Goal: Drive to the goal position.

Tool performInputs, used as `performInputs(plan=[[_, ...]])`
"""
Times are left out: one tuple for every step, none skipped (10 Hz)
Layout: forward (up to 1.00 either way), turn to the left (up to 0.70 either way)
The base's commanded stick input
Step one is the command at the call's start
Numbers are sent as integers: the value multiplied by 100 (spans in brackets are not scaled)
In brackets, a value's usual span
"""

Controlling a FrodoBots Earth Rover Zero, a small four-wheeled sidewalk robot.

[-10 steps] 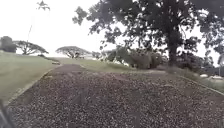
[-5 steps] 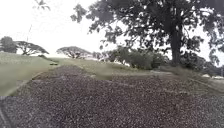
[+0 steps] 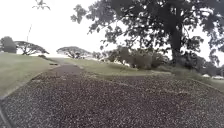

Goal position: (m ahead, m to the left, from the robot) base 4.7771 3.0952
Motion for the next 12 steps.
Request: performInputs(plan=[[68, 0], [100, 0], [100, 0], [100, 0], [100, 13], [100, 40], [100, 40], [100, 40], [100, 40], [100, 40], [100, 40], [100, 40]])
